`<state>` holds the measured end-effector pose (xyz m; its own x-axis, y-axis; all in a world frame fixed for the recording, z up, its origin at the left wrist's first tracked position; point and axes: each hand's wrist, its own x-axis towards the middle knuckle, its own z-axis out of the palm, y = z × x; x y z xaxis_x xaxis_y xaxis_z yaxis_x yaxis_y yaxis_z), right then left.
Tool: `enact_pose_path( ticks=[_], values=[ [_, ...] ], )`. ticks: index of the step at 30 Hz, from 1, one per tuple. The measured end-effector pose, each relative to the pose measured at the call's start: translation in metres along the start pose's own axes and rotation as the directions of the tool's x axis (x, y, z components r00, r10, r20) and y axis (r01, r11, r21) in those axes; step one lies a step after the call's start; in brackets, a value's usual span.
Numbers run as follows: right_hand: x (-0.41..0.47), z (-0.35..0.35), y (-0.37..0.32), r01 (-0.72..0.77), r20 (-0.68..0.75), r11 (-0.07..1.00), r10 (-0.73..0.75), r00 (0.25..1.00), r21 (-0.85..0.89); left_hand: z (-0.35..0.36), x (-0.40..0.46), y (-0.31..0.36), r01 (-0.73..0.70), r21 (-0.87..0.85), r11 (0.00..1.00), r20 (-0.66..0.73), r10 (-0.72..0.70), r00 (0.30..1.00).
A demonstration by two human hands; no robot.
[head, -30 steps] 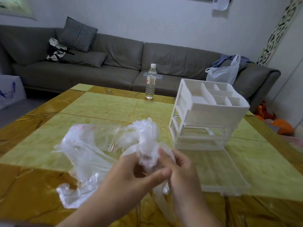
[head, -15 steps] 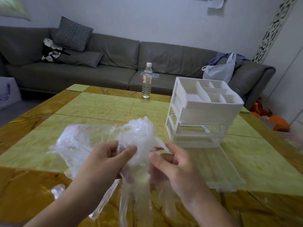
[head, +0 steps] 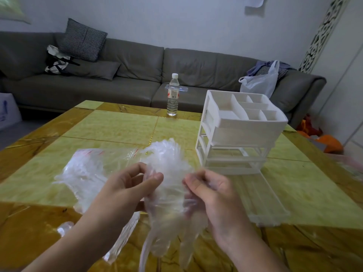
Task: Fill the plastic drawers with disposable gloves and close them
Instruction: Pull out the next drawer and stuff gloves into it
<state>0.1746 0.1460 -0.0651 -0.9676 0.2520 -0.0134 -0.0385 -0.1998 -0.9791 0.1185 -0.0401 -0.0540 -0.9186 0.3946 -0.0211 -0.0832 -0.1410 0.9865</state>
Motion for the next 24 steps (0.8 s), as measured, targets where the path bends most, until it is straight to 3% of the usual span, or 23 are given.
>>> enact_pose_path(
  ticks=[3, 9, 15, 20, 24],
  values=[
    [0.003, -0.003, 0.001, 0.043, -0.127, 0.998, -0.038, 0.991, 0.034, -0.005, 0.002, 0.000, -0.022, -0.037, 0.999, -0.071, 0.020, 0.997],
    [0.001, -0.008, -0.003, 0.062, -0.185, 0.997, -0.052, 0.981, 0.045, -0.002, 0.003, -0.002, 0.008, -0.174, 0.985, -0.153, -0.035, 0.988],
    [0.003, -0.013, -0.008, 0.110, -0.277, 0.989, -0.079, 0.958, 0.099, -0.007, 0.006, 0.001, -0.004, -0.125, 0.992, -0.241, -0.027, 0.970],
    [0.001, -0.010, -0.003, 0.093, -0.199, 0.996, -0.088, 0.976, 0.015, 0.000, 0.001, 0.003, 0.057, -0.080, 0.995, -0.091, -0.064, 0.994],
    [0.002, -0.011, -0.004, 0.083, -0.173, 0.997, -0.080, 0.982, 0.008, -0.001, 0.005, 0.000, -0.020, -0.076, 0.997, -0.231, 0.002, 0.973]
  ],
)
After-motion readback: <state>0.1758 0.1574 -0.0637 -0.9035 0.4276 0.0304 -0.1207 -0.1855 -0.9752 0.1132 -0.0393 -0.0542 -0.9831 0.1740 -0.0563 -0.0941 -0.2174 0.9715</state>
